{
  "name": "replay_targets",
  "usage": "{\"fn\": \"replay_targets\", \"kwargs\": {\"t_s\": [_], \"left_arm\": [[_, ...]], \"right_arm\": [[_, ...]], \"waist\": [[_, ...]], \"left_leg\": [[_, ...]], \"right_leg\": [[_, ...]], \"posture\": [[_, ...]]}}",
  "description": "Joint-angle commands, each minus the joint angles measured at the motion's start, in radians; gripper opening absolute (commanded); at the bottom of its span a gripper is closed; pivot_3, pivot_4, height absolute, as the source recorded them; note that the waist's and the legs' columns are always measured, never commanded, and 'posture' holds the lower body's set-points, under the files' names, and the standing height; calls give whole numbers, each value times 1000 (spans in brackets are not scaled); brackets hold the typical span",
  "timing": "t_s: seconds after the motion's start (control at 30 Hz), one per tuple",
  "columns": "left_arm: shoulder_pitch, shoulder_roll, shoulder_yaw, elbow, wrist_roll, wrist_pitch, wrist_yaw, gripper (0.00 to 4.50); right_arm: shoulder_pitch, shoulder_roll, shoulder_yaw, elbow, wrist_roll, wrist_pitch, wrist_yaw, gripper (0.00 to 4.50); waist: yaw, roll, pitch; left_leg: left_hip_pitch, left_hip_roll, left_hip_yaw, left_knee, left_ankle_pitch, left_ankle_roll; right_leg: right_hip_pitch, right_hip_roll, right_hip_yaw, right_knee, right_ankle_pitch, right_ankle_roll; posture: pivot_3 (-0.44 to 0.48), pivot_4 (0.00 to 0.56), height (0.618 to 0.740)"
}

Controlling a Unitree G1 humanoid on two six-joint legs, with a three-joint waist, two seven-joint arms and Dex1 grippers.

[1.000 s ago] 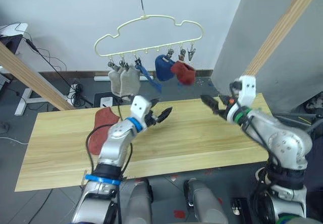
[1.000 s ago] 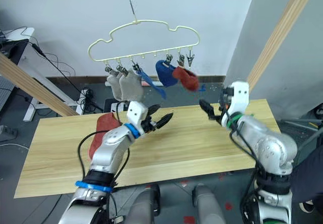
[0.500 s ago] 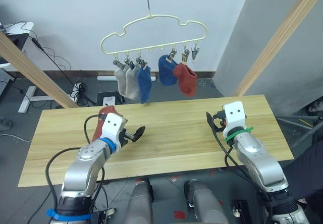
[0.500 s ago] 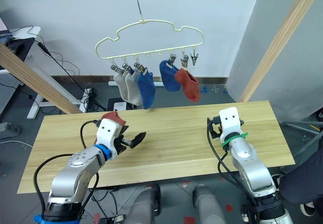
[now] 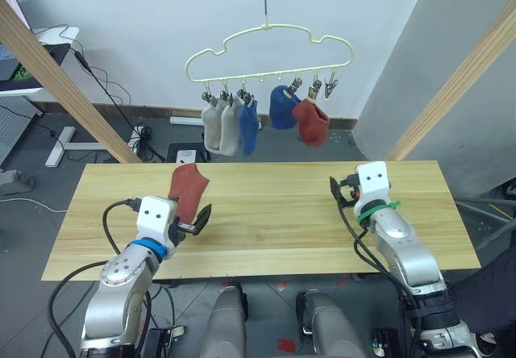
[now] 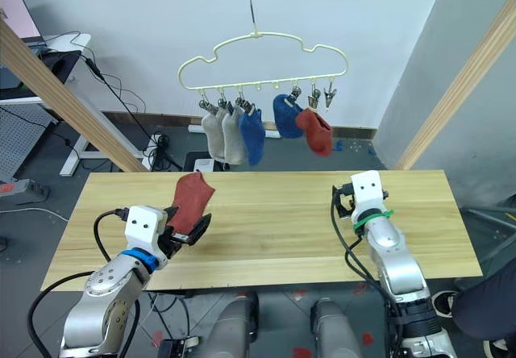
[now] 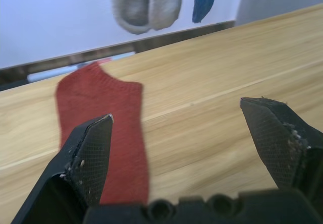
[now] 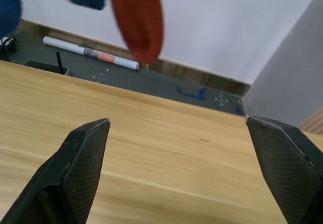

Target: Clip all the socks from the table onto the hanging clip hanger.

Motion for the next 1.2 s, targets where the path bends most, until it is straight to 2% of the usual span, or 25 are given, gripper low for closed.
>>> {"fn": "replay_targets", "kwargs": {"t_s": [0.03,0.1,0.17,0.27,0.3,0.57,0.7,1.03,1.2], "left_arm": [[-21,-5,-29,-17,-12,-55,-35,4482],[-60,7,-41,-11,-24,-76,-69,4482],[-87,9,-51,2,-44,-93,-112,4482],[-148,28,-63,-26,-115,-58,-192,4500],[-164,41,-71,-34,-129,-54,-223,4500],[-218,52,-62,-51,-221,-22,-270,4500],[-260,37,-72,-51,-245,-22,-271,4500],[-314,58,-53,-35,-322,-29,-361,4500],[-343,63,-33,-5,-313,-55,-361,4500]], "right_arm": [[-16,-3,-67,-10,23,-32,19,4500],[-54,6,-85,15,25,-37,19,4500],[-77,14,-92,38,22,-63,24,4500],[-124,30,-109,66,15,-97,10,3945],[-139,34,-109,75,7,-102,1,3600],[-170,62,-114,95,-9,-127,-24,3600],[-184,75,-106,99,-12,-128,-31,2734],[-261,98,-100,131,-2,-187,-19,2734],[-308,123,-86,119,7,-179,-8,2734]], "waist": [[-4,-1,-2],[-10,-1,-2],[-14,-1,-3],[-16,-1,-5],[-17,-1,-5],[-20,-1,-7],[-21,-1,-7],[-21,-1,-7],[-20,-1,-7]], "left_leg": [[0,0,0,0,0,0],[0,1,0,0,0,0],[1,1,0,1,0,0],[3,2,0,1,0,0],[3,2,0,1,0,0],[3,1,0,2,0,0],[3,1,0,4,0,0],[5,1,-1,7,0,0],[5,1,-1,7,0,0]], "right_leg": [[0,0,0,0,0,0],[0,1,0,1,0,0],[0,2,0,2,1,-1],[1,3,1,2,1,-1],[1,3,1,2,1,-1],[2,2,0,3,4,-5],[2,2,0,4,4,-4],[6,3,0,4,6,-1],[6,3,0,4,6,-2]], "posture": [[29,203,740],[22,234,740],[20,215,740],[26,208,740],[26,208,740],[32,198,740],[34,203,740],[63,210,740],[61,212,740]]}}
